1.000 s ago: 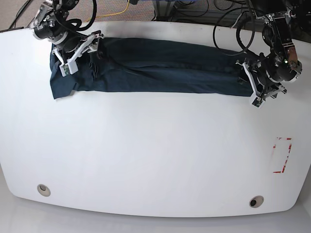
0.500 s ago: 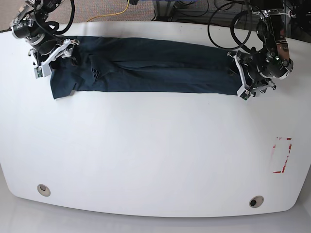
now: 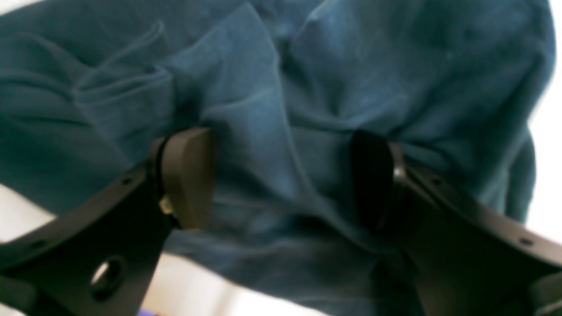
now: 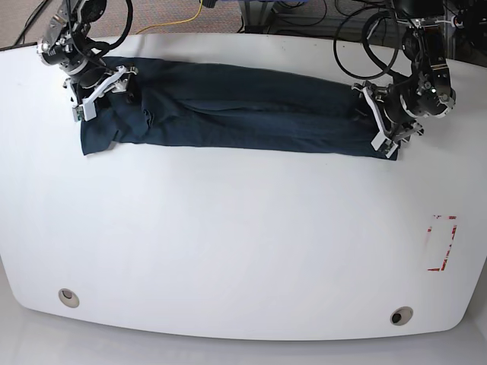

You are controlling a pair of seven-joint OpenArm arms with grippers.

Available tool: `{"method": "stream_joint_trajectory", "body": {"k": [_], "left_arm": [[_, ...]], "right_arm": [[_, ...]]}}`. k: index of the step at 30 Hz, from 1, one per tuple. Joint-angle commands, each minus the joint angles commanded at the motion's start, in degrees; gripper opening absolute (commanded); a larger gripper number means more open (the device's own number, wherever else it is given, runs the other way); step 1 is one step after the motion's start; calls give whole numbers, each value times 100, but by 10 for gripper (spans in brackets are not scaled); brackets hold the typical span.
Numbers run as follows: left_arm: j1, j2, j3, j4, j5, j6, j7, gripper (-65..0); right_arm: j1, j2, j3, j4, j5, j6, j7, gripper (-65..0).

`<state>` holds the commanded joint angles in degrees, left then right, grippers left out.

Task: Layout the t-shirt on the table in an organized manner, then fold the t-shirt properly
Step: 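Drag the folded shirt with both grippers away from the robot, then pull the folded shirt back toward the robot with both grippers, straightening it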

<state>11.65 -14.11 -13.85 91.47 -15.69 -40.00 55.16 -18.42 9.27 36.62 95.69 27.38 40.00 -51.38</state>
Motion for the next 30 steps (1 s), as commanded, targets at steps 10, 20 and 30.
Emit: {"method": "stream_joint_trajectory", "body": {"k": [10,20,30], "left_arm": [[-466,-79,-44,-695,255,0,-220,-265],[-747,-229,-53,-897,255,0,-229,-265],[-756,-334,-246,-879,237,0,-229,-265]], "right_arm": [[879,211,-18,-1354,-615,0,615,-449],[1943,220,-18,-2136,-1503,0,905,-450],[2400,220,-18,-1820,-1714,0,721,-379]]}}
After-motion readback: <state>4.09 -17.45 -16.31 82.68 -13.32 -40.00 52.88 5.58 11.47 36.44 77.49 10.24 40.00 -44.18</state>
